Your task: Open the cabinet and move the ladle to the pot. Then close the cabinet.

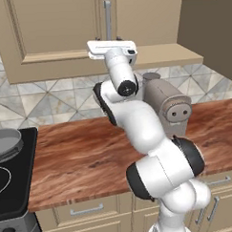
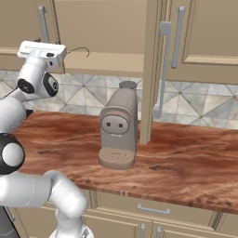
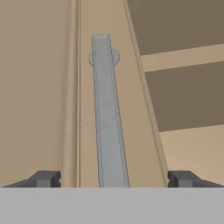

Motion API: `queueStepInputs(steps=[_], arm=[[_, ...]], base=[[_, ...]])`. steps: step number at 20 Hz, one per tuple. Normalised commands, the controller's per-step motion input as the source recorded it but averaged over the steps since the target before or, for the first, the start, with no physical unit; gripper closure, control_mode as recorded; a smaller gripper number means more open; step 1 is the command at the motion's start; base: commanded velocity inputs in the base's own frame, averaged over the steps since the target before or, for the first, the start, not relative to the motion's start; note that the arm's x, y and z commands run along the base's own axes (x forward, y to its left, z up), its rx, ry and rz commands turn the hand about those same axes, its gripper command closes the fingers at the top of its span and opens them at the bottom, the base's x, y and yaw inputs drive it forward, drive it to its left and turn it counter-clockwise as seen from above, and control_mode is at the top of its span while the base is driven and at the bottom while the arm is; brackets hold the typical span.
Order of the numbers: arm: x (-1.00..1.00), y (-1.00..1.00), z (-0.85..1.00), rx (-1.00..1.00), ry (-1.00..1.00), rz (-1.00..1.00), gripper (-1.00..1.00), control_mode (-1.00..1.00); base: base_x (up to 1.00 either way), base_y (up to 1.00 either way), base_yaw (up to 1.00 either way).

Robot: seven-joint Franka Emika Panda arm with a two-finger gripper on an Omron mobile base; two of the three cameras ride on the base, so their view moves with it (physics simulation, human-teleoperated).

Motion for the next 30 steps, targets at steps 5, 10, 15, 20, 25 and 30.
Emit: queueStepInputs(steps=[5,10,15,20,25,30], arm=[[0.67,-0.01,-0.10,0.00,-0.02,0.02,1.00,-1.00],[0.65,-0.02,-0.06,0.00,0.00,0.03,1.00,-1.00],[0.52,-0.02,-0.02,0.06,0.01,0.05,1.00,-1.00],[-0.23,0.27,-0.16,0.14,0.00,0.08,1.00,-1.00],[-0.34,0.37,-0.09,0.13,0.00,0.03,1.00,-1.00],[-0.26,0.43,-0.01,0.11,0.00,0.04,1.00,-1.00]], base=[[0.00,0.00,0.00],[0.00,0.00,0.00],[0.00,0.00,0.00],[0.00,0.00,0.00],[0.00,0.00,0.00],[0.00,0.00,0.00]])
